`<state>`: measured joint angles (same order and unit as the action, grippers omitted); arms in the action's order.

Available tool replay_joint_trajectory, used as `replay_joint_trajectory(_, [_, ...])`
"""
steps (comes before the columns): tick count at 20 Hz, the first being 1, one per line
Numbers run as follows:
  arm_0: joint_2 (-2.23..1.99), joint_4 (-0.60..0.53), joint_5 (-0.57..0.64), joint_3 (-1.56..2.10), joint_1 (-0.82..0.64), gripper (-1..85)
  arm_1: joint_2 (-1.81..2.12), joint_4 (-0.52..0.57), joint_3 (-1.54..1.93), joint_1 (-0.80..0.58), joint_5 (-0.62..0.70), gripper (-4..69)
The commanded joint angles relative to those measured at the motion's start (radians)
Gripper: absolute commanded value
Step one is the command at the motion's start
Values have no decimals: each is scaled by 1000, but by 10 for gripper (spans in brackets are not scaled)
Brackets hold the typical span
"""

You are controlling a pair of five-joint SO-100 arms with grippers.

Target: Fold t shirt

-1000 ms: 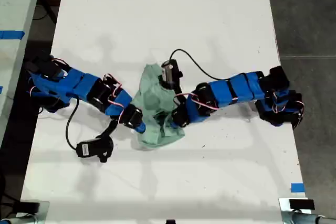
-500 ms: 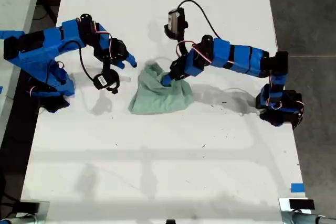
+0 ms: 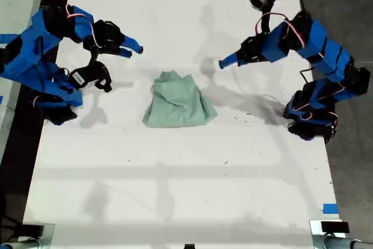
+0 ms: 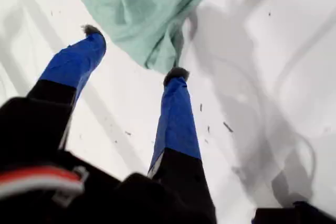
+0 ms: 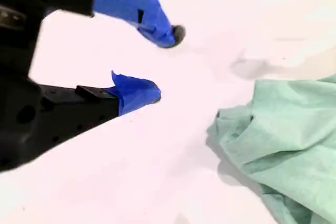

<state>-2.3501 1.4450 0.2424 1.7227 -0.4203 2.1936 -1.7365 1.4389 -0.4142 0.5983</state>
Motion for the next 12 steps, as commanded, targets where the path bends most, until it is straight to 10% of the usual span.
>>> replay_joint_trajectory(1, [-239,-290,-2,356,92,-2,318,189,471,118,-126,18])
replay_joint_trajectory(6, [-264,-828,0,1019,97,-2,721,557,1241,233,-219,14])
replay_joint_trajectory(12, [-580,-856,29,1305,17,-2,1313,370,1577,224,-209,14])
